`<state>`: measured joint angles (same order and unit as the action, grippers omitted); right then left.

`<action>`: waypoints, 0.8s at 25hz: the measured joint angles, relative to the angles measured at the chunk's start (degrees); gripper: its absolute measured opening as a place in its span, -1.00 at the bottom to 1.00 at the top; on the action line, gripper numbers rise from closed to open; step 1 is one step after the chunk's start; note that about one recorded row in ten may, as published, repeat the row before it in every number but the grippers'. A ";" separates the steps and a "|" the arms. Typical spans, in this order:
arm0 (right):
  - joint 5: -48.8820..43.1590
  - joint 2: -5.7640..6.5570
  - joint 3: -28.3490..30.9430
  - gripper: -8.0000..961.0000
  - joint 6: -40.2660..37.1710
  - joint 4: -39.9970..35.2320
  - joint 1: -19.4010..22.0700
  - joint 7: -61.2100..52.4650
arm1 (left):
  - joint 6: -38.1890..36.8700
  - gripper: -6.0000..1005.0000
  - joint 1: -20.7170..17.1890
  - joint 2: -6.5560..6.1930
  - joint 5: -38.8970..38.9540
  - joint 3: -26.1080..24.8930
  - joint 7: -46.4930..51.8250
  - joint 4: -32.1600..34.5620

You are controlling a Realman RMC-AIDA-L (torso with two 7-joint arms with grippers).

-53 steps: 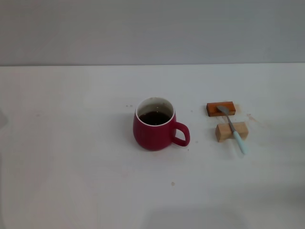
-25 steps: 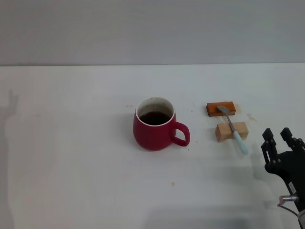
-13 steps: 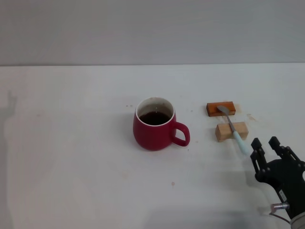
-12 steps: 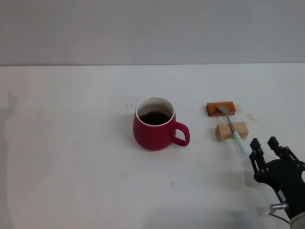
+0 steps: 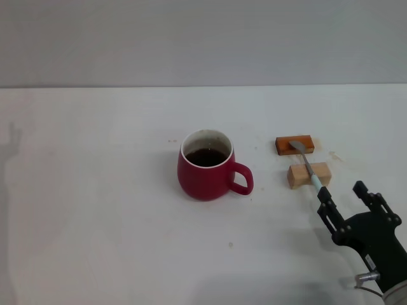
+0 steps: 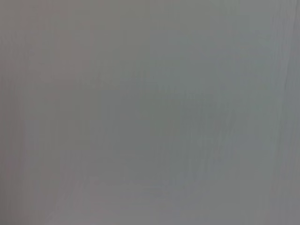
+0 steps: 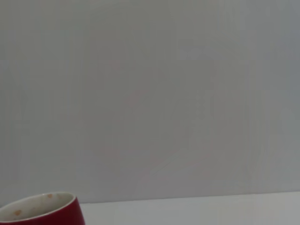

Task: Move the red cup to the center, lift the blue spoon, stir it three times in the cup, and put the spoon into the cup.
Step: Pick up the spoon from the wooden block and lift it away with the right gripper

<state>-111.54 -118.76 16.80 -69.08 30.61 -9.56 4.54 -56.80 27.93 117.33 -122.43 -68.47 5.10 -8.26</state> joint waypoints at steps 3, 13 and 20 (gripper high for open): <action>0.21 -0.09 0.07 0.47 0.57 -0.59 -0.08 0.02 | -0.10 0.70 0.00 0.00 -0.01 0.01 0.00 -0.03; 0.37 -0.35 0.10 0.50 5.18 -1.07 -2.25 -0.45 | -0.47 0.70 0.02 0.00 -0.27 0.00 0.00 0.00; 0.60 -0.39 0.61 0.50 7.12 -2.14 -3.61 -1.11 | -0.84 0.70 -0.49 0.00 -0.26 0.01 0.00 -0.12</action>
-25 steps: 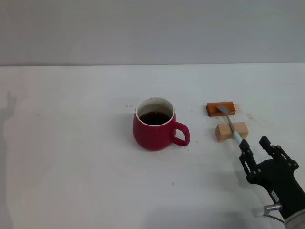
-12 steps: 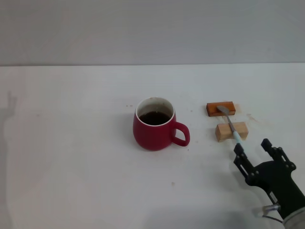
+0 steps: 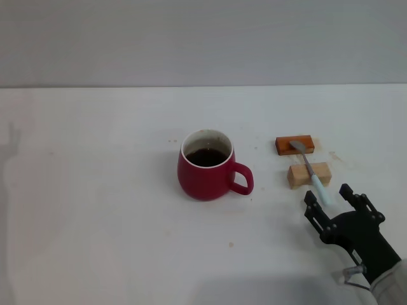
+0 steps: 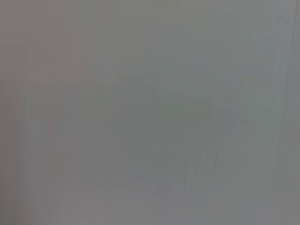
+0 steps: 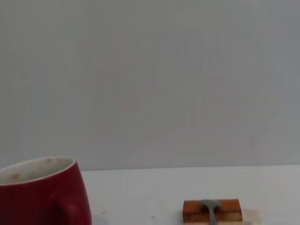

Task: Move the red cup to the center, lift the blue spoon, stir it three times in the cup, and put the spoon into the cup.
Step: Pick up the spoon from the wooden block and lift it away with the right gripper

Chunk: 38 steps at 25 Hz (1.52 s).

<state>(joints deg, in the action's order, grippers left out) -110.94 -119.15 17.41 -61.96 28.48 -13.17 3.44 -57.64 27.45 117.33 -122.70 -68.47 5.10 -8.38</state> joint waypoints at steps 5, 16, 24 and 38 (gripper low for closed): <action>0.03 -0.02 -0.27 0.50 1.60 -1.60 -1.68 -2.86 | -0.83 0.70 -0.38 0.16 0.00 0.00 0.00 0.10; 0.04 -0.02 -0.07 0.50 4.16 -3.64 -4.21 -3.29 | -1.22 0.70 -1.00 0.36 0.00 0.00 0.00 -0.37; 0.01 -0.02 -0.04 0.50 5.16 -4.52 -5.77 -3.33 | -1.32 0.70 -0.99 0.51 0.17 0.00 0.00 -0.50; -0.05 -0.11 -0.52 0.45 6.14 -5.26 -6.96 -3.35 | -1.43 0.70 -0.85 0.53 0.36 0.00 0.00 -0.50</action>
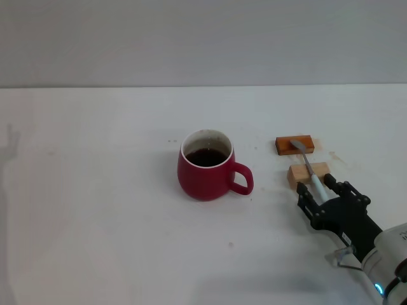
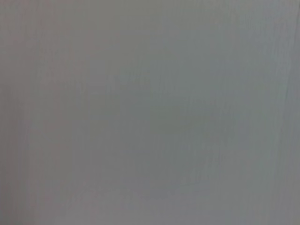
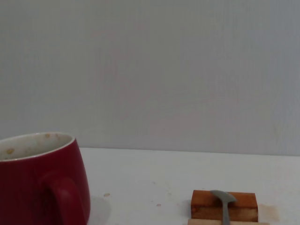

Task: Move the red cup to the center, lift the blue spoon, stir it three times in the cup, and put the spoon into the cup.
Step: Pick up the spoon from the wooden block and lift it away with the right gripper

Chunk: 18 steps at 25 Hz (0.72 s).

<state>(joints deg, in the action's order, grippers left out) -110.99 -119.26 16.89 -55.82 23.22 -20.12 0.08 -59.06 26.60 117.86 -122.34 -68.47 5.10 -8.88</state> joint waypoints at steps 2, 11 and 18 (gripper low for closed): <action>0.00 0.00 -0.01 0.36 0.01 -0.04 -0.06 0.00 | 0.00 0.70 0.09 0.00 0.00 0.00 0.00 0.00; -0.19 -0.03 0.23 0.02 -0.03 0.12 0.11 0.42 | 0.00 0.70 0.21 0.00 0.00 0.00 0.00 0.00; -0.25 -0.14 -0.01 0.01 -0.15 0.26 0.32 0.54 | 0.01 0.70 -0.09 -0.01 0.00 0.00 0.00 0.00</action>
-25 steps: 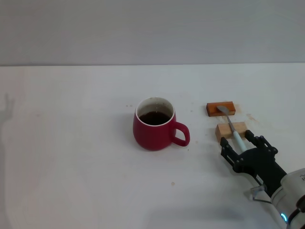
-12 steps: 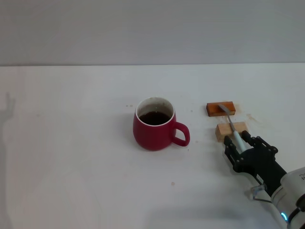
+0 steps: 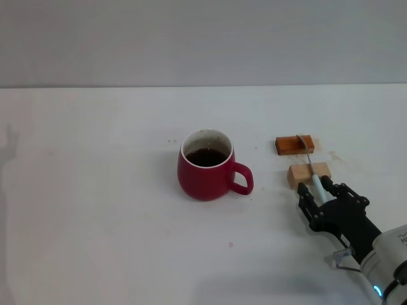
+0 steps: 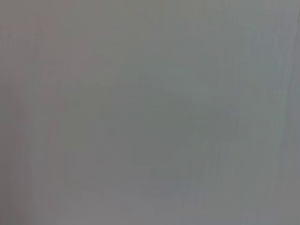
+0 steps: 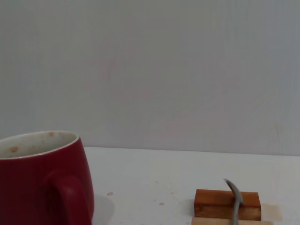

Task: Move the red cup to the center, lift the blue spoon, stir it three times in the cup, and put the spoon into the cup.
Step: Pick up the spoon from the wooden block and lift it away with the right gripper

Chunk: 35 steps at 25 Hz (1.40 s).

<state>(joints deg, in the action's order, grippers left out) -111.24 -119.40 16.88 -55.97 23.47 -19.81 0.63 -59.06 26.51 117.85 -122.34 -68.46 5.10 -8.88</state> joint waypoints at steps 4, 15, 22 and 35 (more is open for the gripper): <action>-0.02 -0.06 0.00 0.01 0.00 0.23 0.09 0.04 | 0.00 0.70 -0.36 -0.05 -0.06 0.00 0.00 0.00; 0.22 -0.13 0.59 -0.13 -0.25 0.35 0.60 0.15 | 0.00 0.70 -0.57 -0.16 -0.18 0.00 0.00 0.00; 0.29 -0.13 2.09 -0.18 -1.18 0.44 1.52 0.35 | 0.00 0.70 -0.59 -0.26 -0.36 0.00 0.00 0.00; 0.33 -0.13 2.26 -0.36 -1.24 0.43 1.62 0.96 | 0.00 0.70 -0.63 -0.18 -0.35 0.00 0.00 0.01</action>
<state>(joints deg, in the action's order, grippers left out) -110.91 -119.53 19.14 -57.21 23.90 -18.19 1.59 -59.06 25.88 117.67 -122.70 -68.46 5.10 -8.86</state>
